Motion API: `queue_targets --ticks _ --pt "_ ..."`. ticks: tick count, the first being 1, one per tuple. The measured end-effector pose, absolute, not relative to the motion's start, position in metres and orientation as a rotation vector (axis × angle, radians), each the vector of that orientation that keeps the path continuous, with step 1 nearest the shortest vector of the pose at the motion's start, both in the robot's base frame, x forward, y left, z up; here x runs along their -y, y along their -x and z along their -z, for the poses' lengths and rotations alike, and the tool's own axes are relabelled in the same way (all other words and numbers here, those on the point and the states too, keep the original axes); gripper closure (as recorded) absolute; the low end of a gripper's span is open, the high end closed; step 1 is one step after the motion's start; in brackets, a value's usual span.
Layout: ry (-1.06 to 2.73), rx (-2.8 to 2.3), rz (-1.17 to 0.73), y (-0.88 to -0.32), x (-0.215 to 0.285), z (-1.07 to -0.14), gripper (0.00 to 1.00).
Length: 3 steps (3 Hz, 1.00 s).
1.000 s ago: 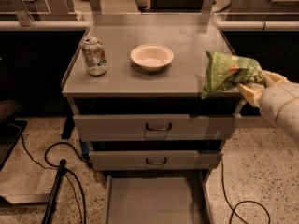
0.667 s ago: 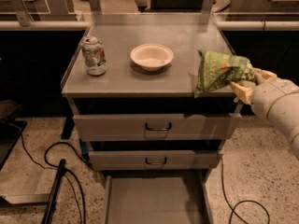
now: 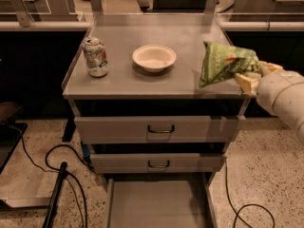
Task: Pick green jalapeno chip bag from bottom drawer and place on counter
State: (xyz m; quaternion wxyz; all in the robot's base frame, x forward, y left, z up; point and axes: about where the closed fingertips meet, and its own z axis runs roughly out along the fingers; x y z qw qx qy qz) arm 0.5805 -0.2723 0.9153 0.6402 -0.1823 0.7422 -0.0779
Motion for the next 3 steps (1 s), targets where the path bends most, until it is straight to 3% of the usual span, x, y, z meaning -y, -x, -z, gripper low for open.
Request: queue_targets --ticks 3 --pt "0.307 -1.786 0.016 -0.658 0.281 -0.91 1.0"
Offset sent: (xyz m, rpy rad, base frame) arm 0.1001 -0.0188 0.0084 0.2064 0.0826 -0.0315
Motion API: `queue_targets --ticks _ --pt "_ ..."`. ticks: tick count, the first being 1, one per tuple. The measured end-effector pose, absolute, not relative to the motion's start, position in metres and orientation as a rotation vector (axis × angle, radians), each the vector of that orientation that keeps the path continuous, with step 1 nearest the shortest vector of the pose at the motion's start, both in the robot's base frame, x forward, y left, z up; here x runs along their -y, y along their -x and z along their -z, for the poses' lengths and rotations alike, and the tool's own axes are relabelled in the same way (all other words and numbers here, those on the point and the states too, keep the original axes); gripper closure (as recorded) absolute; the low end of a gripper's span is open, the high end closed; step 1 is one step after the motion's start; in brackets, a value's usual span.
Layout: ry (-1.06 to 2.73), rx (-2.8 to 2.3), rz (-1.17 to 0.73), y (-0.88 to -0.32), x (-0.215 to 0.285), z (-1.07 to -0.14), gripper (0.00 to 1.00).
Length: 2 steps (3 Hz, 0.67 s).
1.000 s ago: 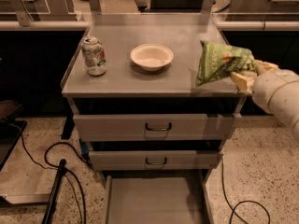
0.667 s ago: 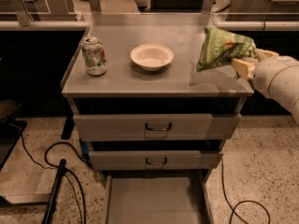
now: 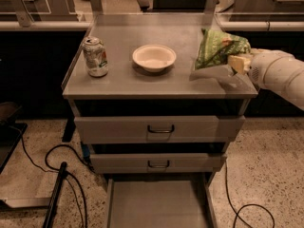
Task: Pick green jalapeno chip bag from bottom drawer and place on counter
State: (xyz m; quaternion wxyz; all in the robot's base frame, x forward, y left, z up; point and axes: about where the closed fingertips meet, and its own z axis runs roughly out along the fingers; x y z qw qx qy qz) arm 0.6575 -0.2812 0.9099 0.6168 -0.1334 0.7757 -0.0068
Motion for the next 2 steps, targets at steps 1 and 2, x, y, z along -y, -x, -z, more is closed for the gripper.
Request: queue_targets --ticks 1,2 --pt "0.341 -1.847 -0.025 -0.672 0.27 -0.889 1.0" --pt "0.379 -1.892 -0.048 -0.681 0.26 -0.873 1.0"
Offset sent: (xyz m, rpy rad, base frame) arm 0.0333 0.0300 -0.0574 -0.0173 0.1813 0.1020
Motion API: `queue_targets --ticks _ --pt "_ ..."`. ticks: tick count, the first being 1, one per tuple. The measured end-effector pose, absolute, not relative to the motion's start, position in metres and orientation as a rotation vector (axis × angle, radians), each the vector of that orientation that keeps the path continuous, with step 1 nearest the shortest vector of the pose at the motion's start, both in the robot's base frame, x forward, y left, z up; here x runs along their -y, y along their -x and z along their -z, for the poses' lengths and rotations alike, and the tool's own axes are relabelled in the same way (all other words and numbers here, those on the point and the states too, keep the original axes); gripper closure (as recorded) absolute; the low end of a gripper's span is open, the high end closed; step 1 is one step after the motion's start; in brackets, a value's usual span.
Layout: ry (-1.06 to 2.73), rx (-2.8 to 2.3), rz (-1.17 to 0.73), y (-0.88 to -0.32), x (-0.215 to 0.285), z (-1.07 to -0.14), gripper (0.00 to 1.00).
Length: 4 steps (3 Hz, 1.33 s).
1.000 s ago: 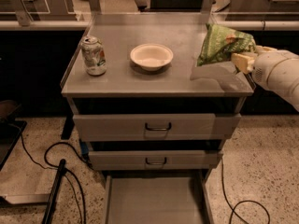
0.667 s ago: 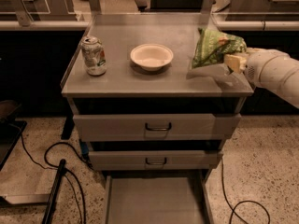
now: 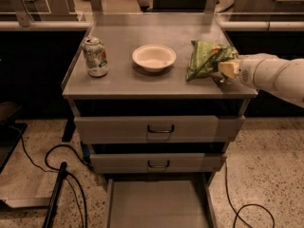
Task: Pick green jalapeno chip bag from bottom drawer and place on counter
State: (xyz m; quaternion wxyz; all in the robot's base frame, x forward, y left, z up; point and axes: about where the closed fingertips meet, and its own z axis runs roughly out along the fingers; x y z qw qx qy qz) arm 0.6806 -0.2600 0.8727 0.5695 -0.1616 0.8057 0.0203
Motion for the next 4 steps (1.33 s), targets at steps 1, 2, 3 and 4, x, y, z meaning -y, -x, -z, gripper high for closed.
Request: queue_targets --ticks 1,2,3,4 --pt "0.41 -1.92 -0.056 -0.6847 0.254 -0.8607 1.0" --pt "0.412 -1.922 -0.057 -0.6848 0.2535 -0.8601 0.96" --pt "0.412 -1.922 -0.057 -0.6848 0.2535 -0.8601 0.78" --pt "0.412 -1.922 -0.057 -0.6849 0.2534 -0.8601 0.53"
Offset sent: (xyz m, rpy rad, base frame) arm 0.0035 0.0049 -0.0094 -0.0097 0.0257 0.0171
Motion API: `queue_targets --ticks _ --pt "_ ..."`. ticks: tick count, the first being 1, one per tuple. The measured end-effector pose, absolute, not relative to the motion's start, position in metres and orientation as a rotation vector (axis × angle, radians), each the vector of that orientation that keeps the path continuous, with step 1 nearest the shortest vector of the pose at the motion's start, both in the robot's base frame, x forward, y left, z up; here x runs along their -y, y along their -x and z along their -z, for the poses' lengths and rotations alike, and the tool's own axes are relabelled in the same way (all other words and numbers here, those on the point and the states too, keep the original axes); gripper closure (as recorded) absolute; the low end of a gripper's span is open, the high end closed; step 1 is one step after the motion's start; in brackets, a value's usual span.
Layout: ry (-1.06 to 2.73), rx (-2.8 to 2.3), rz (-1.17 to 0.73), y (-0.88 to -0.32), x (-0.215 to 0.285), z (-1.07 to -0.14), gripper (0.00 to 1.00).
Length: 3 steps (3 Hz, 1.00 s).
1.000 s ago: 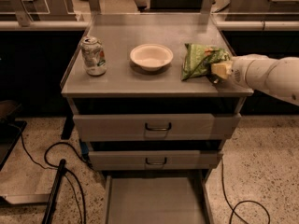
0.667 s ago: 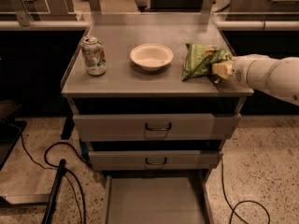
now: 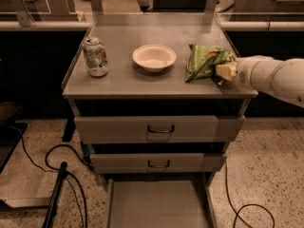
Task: Pick green jalapeno chip bag from bottom drawer and place on counter
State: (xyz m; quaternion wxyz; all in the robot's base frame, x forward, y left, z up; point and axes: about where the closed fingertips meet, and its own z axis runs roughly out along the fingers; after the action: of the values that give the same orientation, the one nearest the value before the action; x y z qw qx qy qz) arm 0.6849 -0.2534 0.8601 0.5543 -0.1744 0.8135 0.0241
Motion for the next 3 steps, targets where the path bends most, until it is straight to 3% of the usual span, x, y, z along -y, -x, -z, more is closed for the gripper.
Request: queue_targets --ticks 2,3 --pt "0.412 -1.922 -0.057 -0.6849 0.2533 -0.8601 0.06" --pt "0.412 -1.922 -0.057 -0.6849 0.2532 -0.8601 0.0"
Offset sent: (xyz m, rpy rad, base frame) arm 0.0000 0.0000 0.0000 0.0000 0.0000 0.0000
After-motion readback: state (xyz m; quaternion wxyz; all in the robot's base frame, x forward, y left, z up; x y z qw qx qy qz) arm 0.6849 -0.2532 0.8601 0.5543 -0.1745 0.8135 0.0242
